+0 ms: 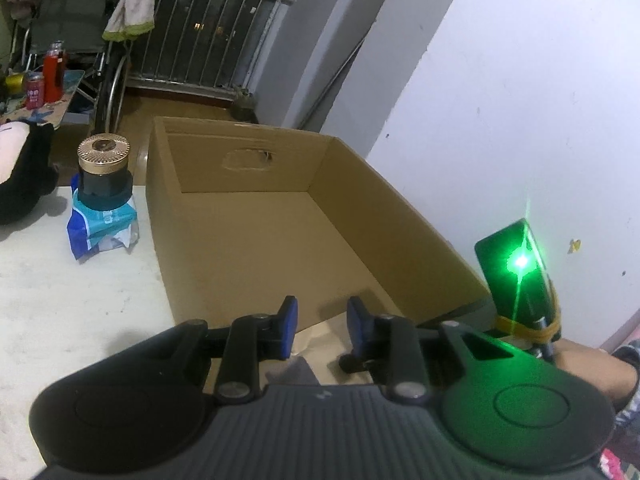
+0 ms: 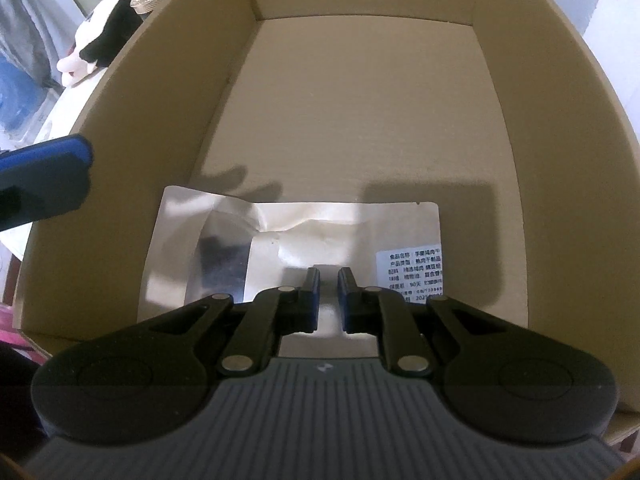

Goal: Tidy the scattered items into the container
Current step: 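Withdraw both tools from the box toward the black jar on the wipes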

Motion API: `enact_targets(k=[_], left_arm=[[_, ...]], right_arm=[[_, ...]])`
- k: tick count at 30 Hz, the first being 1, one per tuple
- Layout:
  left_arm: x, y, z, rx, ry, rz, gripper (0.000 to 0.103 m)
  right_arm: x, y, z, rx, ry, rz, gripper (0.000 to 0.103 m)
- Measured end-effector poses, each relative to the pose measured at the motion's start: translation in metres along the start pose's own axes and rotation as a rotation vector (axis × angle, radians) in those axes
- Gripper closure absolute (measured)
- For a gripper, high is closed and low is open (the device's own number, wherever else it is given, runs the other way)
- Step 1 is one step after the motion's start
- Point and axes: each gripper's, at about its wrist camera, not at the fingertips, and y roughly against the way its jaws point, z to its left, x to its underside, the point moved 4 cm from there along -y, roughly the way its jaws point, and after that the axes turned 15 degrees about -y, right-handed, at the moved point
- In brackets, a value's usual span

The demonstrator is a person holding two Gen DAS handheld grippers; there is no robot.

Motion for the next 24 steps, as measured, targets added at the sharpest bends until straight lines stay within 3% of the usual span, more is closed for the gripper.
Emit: enact_targets(k=[5, 13, 24], left_arm=[[0.002, 0.000, 0.002, -0.004, 0.006, 0.008, 0.076], [-0.006, 0.000, 0.017, -0.045, 0.026, -0.010, 0.076], [-0.023, 0.000, 0.042, -0.132, 0.020, -0.042, 0.076]], right_arm=[[-0.003, 0.001, -0.004, -0.042, -0.019, -0.013, 0.091], [-0.011, 0.032, 0.003, -0.060, -0.016, -0.136, 0.090], [-0.045, 0.058, 0.040, -0.077, 0.040, -0.219, 0.090]])
